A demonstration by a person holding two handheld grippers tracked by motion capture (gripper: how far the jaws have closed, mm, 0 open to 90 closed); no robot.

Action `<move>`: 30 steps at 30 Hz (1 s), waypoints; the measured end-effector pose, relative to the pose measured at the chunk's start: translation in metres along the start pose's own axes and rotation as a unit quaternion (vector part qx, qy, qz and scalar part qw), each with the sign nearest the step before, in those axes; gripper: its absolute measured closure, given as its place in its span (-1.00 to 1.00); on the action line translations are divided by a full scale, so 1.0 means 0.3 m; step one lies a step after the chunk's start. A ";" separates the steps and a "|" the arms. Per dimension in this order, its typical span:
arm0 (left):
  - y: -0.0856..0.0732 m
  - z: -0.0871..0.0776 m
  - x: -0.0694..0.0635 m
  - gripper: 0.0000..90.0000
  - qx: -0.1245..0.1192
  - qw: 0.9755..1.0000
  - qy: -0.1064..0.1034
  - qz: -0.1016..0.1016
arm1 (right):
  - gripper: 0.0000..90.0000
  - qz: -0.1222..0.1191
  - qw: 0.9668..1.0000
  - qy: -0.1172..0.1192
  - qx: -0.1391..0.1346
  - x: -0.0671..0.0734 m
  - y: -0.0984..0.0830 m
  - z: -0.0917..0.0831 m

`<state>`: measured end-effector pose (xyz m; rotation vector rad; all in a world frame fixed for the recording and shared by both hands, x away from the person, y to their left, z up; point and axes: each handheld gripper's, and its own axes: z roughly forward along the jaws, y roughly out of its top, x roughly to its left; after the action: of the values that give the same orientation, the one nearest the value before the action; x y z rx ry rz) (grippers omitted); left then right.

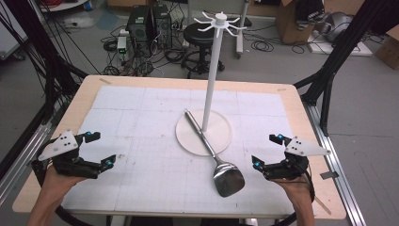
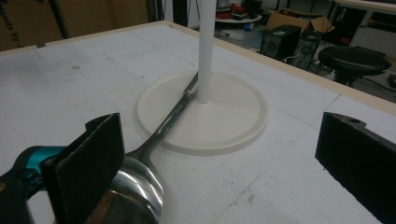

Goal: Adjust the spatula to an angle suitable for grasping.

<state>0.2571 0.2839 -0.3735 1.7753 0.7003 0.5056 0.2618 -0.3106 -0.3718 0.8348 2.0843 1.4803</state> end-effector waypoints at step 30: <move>-0.006 0.006 0.002 -0.96 0.008 1.000 -0.002 0.006 | -0.99 -0.028 0.996 0.072 0.054 0.026 0.097 0.090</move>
<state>0.2583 0.2834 -0.3756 1.7962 0.6925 0.5060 0.2805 -0.2799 -0.3532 0.7206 2.2927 1.4476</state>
